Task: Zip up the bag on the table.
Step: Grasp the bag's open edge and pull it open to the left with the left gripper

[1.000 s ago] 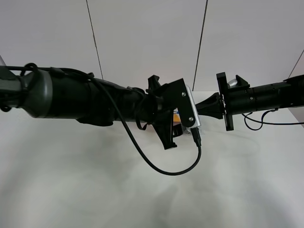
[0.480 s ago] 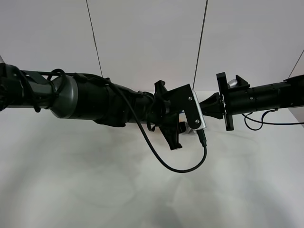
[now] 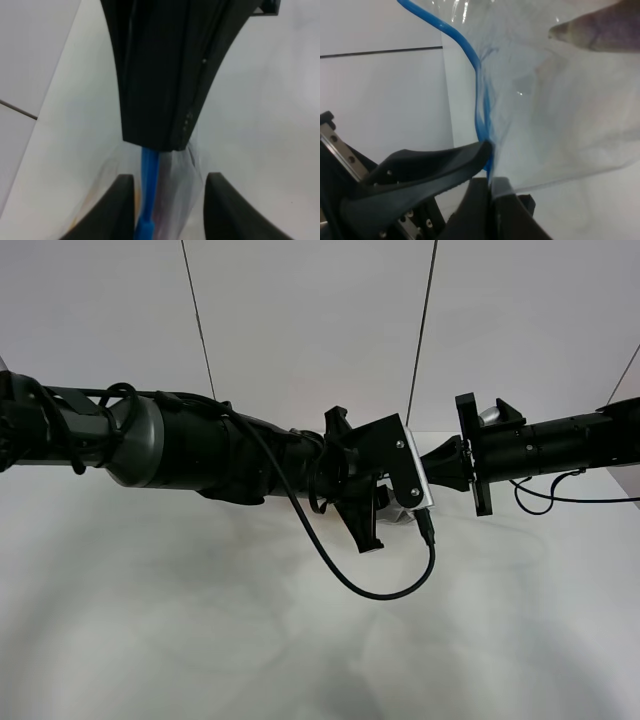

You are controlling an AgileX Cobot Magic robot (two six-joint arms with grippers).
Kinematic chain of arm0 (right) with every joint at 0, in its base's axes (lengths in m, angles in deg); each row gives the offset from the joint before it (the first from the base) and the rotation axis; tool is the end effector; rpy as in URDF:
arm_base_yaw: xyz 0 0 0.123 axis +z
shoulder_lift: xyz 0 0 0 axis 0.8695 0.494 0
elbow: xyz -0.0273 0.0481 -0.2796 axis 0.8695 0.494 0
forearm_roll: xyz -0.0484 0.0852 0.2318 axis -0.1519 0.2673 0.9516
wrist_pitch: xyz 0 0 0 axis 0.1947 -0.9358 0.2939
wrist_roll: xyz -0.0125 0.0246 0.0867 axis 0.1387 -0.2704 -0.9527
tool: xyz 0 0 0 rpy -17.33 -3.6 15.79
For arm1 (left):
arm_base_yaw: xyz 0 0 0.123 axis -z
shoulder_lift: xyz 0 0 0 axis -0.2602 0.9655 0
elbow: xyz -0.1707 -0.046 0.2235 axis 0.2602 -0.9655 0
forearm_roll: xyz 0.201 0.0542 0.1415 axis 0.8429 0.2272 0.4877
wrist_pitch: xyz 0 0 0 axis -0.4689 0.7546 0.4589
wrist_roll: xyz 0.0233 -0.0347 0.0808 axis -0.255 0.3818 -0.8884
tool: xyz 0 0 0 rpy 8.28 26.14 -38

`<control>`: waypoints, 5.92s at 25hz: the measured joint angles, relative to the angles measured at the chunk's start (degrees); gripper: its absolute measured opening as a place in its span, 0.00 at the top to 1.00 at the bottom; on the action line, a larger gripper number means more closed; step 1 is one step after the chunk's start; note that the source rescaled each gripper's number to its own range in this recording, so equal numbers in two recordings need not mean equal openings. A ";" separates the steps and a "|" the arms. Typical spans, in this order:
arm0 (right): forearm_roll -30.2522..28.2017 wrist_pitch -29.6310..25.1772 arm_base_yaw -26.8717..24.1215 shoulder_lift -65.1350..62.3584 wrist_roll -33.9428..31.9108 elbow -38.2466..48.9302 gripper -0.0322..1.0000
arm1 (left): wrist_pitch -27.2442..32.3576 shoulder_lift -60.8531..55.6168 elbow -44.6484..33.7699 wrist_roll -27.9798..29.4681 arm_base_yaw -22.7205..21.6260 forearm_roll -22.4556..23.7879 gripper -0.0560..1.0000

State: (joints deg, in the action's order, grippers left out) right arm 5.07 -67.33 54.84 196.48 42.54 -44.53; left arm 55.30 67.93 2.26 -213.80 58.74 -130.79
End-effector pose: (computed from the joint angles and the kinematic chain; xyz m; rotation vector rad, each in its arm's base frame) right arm 0.3464 0.0493 0.1808 0.3117 2.5024 1.6437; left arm 0.3105 -0.2952 0.1853 1.5083 1.6139 0.0013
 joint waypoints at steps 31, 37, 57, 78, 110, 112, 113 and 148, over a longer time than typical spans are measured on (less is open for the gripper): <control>-0.06 -0.04 0.00 0.00 0.00 0.00 0.97 | 3.94 1.39 0.25 0.41 -2.90 0.01 0.64; -0.06 -0.04 0.00 0.00 0.00 0.00 0.97 | 3.01 2.45 0.25 0.41 -2.90 -0.05 0.64; -0.06 -0.04 0.00 0.00 0.00 0.00 0.97 | 5.75 0.18 0.30 1.95 -2.90 -0.05 0.73; -0.06 -0.04 0.00 0.00 0.00 0.00 0.97 | 6.00 0.35 0.30 2.11 -2.90 -0.20 0.48; 1.71 0.00 0.00 0.00 0.00 -0.06 0.97 | 4.56 0.95 0.66 1.42 -6.17 -0.15 0.92; 2.15 0.04 0.00 0.00 0.00 -0.12 0.97 | 4.62 0.95 0.66 -0.25 -8.54 -0.15 0.92; 2.31 0.04 0.00 0.00 0.00 -0.18 0.97 | 4.83 0.95 0.66 -0.67 -9.52 -0.15 0.92; 2.89 -0.02 0.49 0.00 0.25 -0.18 0.97 | 11.64 0.95 0.66 -15.63 -34.15 0.67 0.92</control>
State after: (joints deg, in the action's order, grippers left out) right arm 7.96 -67.34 55.33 196.48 42.79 -44.71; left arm 66.94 68.87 2.92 -229.43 24.59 -130.12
